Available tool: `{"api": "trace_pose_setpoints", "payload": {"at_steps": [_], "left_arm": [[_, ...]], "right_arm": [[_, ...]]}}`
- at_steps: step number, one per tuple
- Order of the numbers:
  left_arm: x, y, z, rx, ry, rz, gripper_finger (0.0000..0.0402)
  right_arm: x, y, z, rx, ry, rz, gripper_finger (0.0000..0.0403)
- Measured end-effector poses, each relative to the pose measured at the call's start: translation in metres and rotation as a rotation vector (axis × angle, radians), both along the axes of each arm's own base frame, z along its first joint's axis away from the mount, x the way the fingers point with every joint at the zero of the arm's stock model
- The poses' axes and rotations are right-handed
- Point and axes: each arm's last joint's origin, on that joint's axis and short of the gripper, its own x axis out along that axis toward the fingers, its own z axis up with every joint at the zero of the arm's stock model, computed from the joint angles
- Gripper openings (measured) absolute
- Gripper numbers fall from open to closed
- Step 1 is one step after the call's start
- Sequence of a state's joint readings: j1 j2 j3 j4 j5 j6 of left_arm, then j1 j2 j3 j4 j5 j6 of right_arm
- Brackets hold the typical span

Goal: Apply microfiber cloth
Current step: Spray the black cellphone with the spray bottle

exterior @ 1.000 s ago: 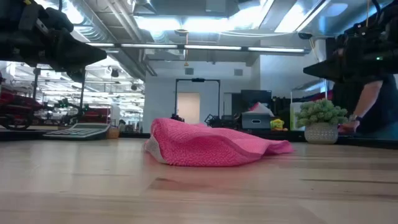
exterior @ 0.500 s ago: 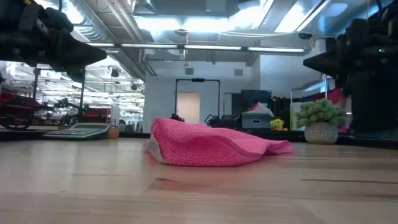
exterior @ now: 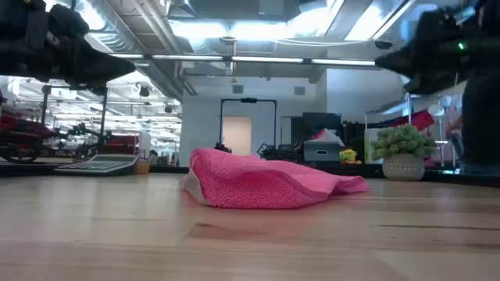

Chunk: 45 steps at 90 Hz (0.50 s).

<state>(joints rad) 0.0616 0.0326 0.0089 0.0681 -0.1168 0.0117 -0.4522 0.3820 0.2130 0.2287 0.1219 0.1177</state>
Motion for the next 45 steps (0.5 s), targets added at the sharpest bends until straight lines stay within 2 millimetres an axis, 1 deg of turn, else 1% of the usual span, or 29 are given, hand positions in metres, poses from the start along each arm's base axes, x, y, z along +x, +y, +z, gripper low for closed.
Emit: {"api": "trace_pose_setpoints", "payload": {"at_steps": [11,24,37,45], "left_arm": [[0.000,0.000,0.000,-0.062,-0.015,-0.003,0.0004],[0.000,0.000,0.002,-0.122,-0.048,-0.007,0.0004],[0.000,0.000,0.003,-0.139,-0.053,-0.007,0.0004],[0.000,0.000,0.002,-0.143,-0.051,-0.006,0.0004]], "right_arm": [[0.025,-0.012,0.022,0.000,0.149,-0.004,0.0001],[0.064,-0.033,0.042,0.026,0.289,-0.044,0.0001],[0.105,-0.053,0.051,0.080,0.456,-0.035,0.0003],[0.127,-0.063,0.053,0.123,0.552,-0.027,0.0019]]}}
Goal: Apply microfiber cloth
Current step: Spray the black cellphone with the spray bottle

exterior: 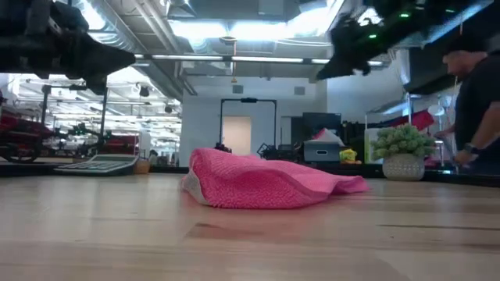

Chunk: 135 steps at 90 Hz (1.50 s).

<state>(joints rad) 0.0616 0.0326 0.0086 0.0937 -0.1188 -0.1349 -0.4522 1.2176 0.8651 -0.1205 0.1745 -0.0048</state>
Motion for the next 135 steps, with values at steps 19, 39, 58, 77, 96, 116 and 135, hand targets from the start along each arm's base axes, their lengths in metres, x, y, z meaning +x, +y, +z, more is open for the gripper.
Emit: {"api": "trace_pose_setpoints", "payload": {"at_steps": [19,39,58,77,96,116,135], "left_arm": [[0.000,0.000,0.000,-0.058,-0.010,-0.004,0.0004],[0.000,0.000,0.000,-0.060,-0.011,-0.004,0.0004],[0.000,0.000,0.000,-0.047,-0.008,-0.003,0.0004],[0.000,0.000,0.000,-0.037,-0.006,-0.002,0.0004],[0.000,0.000,0.000,0.011,0.002,0.002,0.0004],[0.000,0.000,0.000,0.005,0.005,0.002,0.0004],[0.000,0.000,0.000,0.008,0.005,0.002,0.0004]], "right_arm": [[0.040,-0.018,-0.006,0.101,0.167,0.043,0.0123],[0.060,-0.026,-0.024,0.148,0.220,0.093,0.0256],[0.062,-0.021,-0.054,0.310,0.256,0.047,0.0320],[0.079,-0.002,-0.089,0.357,0.328,0.098,0.0323],[0.092,0.003,-0.116,0.395,0.341,0.056,0.0315],[0.098,0.002,-0.137,0.452,0.355,0.039,0.0315],[0.102,0.000,-0.145,0.484,0.323,0.005,0.0315]]}}
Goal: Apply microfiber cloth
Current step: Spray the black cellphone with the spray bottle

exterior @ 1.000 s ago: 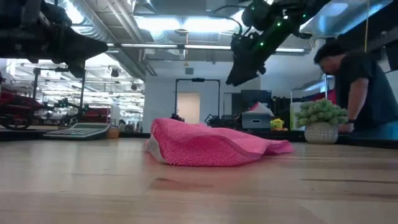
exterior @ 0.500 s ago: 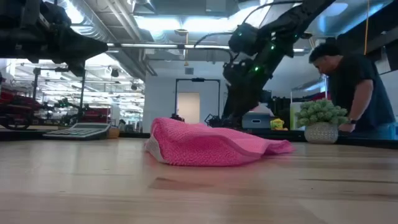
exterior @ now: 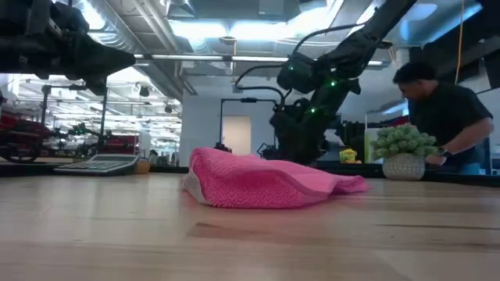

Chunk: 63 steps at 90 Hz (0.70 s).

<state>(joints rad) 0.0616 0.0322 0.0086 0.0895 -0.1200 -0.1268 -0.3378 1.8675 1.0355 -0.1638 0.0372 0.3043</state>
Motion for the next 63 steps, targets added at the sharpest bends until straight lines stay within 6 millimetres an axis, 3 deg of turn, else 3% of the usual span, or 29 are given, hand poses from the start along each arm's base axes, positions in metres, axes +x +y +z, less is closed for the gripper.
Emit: {"api": "trace_pose_setpoints", "payload": {"at_steps": [38,63], "left_arm": [[0.000,0.000,0.000,0.026,0.004,0.002,0.0004],[0.000,0.000,0.000,0.026,0.003,0.002,0.0004]], "right_arm": [[0.002,0.010,-0.005,-0.062,0.050,-0.025,0.0316],[0.002,0.017,-0.007,-0.109,0.100,-0.033,0.0353]]}}
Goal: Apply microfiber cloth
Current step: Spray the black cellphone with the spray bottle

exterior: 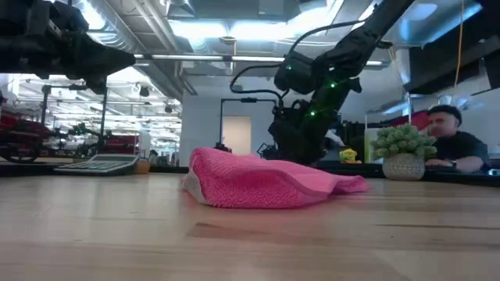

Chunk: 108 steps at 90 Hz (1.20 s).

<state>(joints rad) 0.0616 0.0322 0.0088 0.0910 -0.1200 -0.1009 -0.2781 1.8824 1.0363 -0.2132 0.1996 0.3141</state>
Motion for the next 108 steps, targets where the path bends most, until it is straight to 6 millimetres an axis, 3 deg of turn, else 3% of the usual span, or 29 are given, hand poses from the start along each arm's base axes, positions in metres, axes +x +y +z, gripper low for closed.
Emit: {"api": "trace_pose_setpoints", "payload": {"at_steps": [36,61,85,108], "left_arm": [[0.000,0.000,-0.001,0.003,0.006,0.000,0.0004],[0.000,0.001,-0.001,0.011,0.008,0.023,0.0004],[0.000,0.001,-0.003,0.002,0.036,0.023,0.0004],[0.000,0.001,-0.004,0.001,0.037,0.023,0.0004]], "right_arm": [[-0.003,-0.001,-0.001,-0.007,0.028,-0.034,0.0358],[0.000,-0.007,0.018,-0.014,0.132,-0.035,0.0358],[-0.009,-0.019,0.014,0.069,0.144,-0.112,0.0358],[-0.016,-0.013,0.000,0.131,0.102,-0.145,0.0358]]}}
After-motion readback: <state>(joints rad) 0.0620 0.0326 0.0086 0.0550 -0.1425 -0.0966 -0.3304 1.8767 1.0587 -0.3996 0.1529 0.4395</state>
